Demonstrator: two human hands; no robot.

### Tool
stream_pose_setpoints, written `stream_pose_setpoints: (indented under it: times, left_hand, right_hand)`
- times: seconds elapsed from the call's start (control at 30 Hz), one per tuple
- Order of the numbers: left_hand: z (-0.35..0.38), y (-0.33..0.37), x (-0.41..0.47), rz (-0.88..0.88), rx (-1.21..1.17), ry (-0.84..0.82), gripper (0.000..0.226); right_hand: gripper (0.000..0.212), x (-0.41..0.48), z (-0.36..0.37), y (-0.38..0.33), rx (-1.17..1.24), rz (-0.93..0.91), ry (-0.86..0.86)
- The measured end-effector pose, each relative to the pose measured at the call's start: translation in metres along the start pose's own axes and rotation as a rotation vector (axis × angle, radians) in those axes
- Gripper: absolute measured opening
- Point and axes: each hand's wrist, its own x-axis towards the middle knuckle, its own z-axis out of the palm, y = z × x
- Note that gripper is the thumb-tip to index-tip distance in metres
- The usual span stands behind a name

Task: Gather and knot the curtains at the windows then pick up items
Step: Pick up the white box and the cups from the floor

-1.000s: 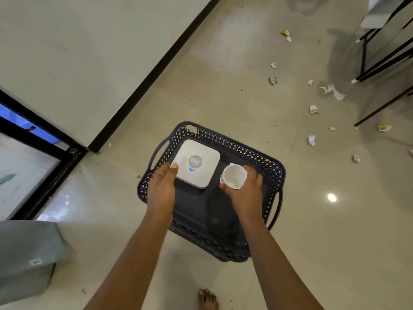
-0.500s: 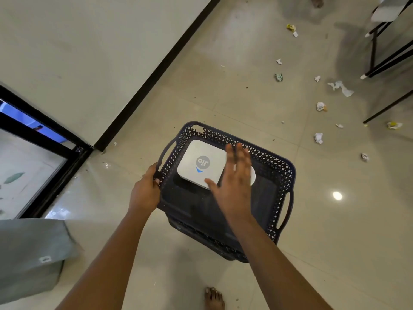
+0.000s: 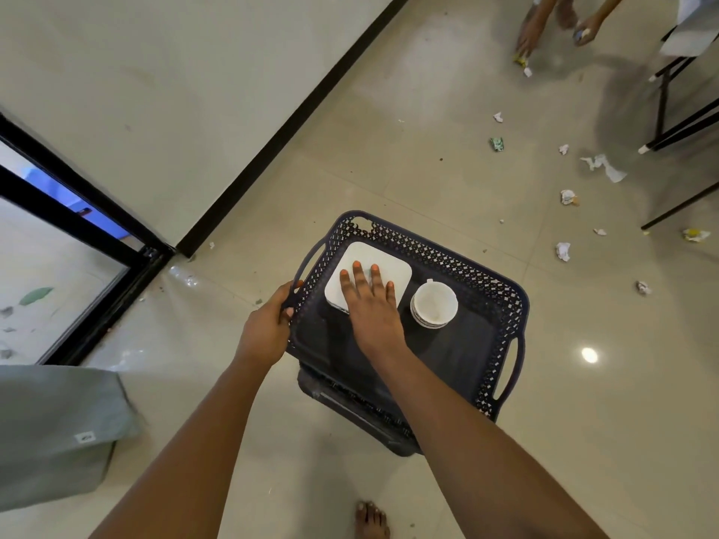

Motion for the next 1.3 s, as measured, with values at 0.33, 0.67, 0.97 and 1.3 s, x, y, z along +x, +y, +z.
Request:
stream_pose_setpoints:
  times: [0.33, 0.67, 0.97, 1.3]
  left_hand:
    - [-0.002, 0.007, -0.003, -0.032, -0.037, -0.021, 0.046]
    - [-0.084, -0.047, -0.212, -0.146, -0.585, 0.36, 0.027]
    - [-0.186, -0.3, -0.671, -0.571, -0.943, 1.014, 0.022]
    - [-0.261, -0.481, -1.02, -0.916, -1.031, 1.636, 0.021]
  right_hand:
    - [0.068, 0.007, -0.012, -0.004, -0.001, 0.076, -0.075]
    - [0.038, -0.16, -0.1, -0.178, 0.368, -0.078, 0.06]
    - [0.021, -0.437, -0.049, -0.515, 0.322, -0.597, -0.451]
    - [0.023, -0.687, 0.029, -0.845, 0.097, -1.159, -0.815]
